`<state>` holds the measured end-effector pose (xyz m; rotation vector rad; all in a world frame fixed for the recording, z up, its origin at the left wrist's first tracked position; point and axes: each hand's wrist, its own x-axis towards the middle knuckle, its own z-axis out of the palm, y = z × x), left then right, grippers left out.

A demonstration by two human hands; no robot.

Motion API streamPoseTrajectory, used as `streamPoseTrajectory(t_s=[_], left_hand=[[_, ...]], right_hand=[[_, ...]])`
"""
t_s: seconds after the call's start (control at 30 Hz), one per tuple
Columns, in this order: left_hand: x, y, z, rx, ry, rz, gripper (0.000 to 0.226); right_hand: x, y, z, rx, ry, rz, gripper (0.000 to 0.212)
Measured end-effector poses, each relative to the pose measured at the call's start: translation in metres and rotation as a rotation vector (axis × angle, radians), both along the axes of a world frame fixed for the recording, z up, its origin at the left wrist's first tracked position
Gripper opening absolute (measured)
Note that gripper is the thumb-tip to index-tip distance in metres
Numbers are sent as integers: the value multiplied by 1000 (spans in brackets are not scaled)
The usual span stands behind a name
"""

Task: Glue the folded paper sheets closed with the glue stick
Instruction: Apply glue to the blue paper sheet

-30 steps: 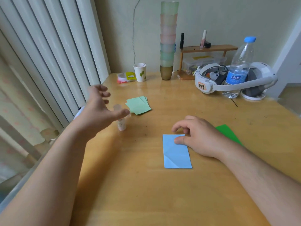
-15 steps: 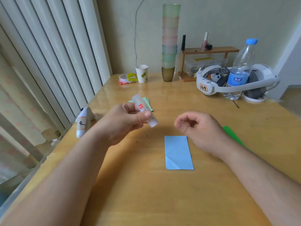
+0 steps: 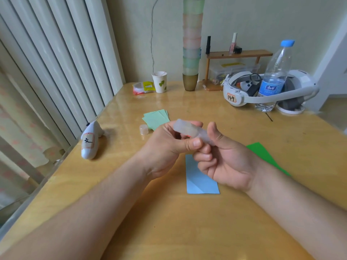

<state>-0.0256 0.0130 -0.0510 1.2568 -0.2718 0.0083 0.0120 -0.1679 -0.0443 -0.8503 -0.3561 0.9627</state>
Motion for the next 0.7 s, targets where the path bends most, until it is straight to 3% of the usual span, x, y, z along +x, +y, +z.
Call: streamPoseTrajectory(t_s=[0.13, 0.2, 0.27, 0.33, 0.5, 0.7], left_hand=[[0, -2, 2, 121, -30, 17, 56], [2, 11, 1, 384, -25, 165, 59], [2, 27, -1, 764, -57, 338, 49], [-1, 36, -3, 988, -86, 369, 42], [-1, 34, -10, 1225, -62, 269, 53], [-2, 33, -11, 1260, -57, 260, 61]], right_hand=[[5, -2, -1, 40, 45, -62, 60], [14, -11, 7, 54, 89, -199, 48], [24, -26, 20, 79, 116, -357, 19], [30, -41, 30, 81, 147, -497, 15], [34, -38, 33, -120, 107, -518, 25], [36, -13, 46, -206, -50, -462, 37]])
